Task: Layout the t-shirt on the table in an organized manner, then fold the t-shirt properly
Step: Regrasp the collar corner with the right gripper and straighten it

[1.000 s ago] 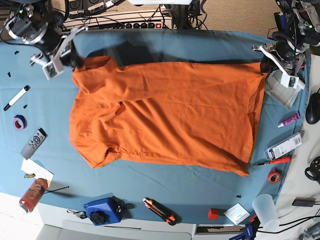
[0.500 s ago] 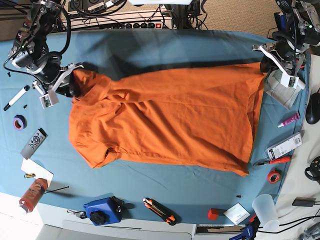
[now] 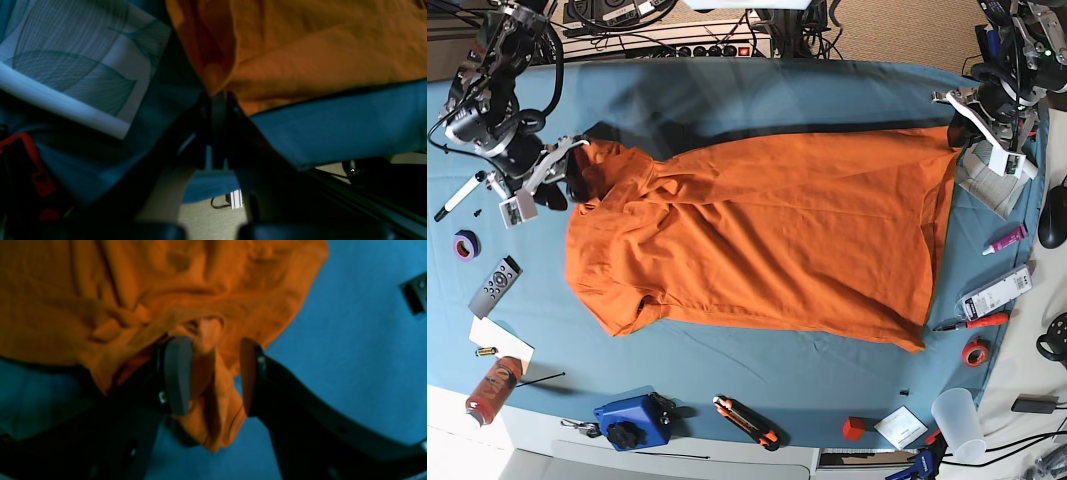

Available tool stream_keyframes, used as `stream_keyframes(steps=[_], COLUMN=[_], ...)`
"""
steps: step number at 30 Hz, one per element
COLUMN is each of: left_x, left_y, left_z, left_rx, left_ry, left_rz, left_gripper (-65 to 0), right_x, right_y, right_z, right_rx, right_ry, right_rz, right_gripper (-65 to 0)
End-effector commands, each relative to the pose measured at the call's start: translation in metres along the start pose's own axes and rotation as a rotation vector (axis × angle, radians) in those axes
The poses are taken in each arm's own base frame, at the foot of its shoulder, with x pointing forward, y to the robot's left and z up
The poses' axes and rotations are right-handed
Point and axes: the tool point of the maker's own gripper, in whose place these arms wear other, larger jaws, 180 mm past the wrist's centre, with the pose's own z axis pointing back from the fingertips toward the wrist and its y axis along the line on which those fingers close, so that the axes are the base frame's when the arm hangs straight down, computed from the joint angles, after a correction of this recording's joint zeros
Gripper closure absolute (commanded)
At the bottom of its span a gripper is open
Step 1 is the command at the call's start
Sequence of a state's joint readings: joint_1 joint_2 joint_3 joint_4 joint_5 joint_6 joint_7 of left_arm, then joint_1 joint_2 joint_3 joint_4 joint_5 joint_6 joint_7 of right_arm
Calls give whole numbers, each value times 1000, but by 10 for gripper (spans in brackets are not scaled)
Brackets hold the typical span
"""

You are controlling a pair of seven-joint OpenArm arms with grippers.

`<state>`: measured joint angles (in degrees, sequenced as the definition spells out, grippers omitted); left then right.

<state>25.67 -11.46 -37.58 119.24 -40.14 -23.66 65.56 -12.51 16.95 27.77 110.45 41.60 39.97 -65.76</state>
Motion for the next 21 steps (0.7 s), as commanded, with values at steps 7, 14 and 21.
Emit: stream_keyframes(steps=[7,14,21], left_x=[11,10,13], left_y=[-1,-1,-1], left_z=[4,4,4], left_rx=[-2,-1,-2], left_ry=[-37,-36,-50], left_rz=[-21,-21,-21], left_gripper=[0,0,0], right_x=[5,1,51], right_y=[25,42,71], right_z=[-14,-23,1], right_rx=[76,107,149], right_ry=[37,73,-95], right_rz=[75,130,224], right_gripper=[-39,0,0])
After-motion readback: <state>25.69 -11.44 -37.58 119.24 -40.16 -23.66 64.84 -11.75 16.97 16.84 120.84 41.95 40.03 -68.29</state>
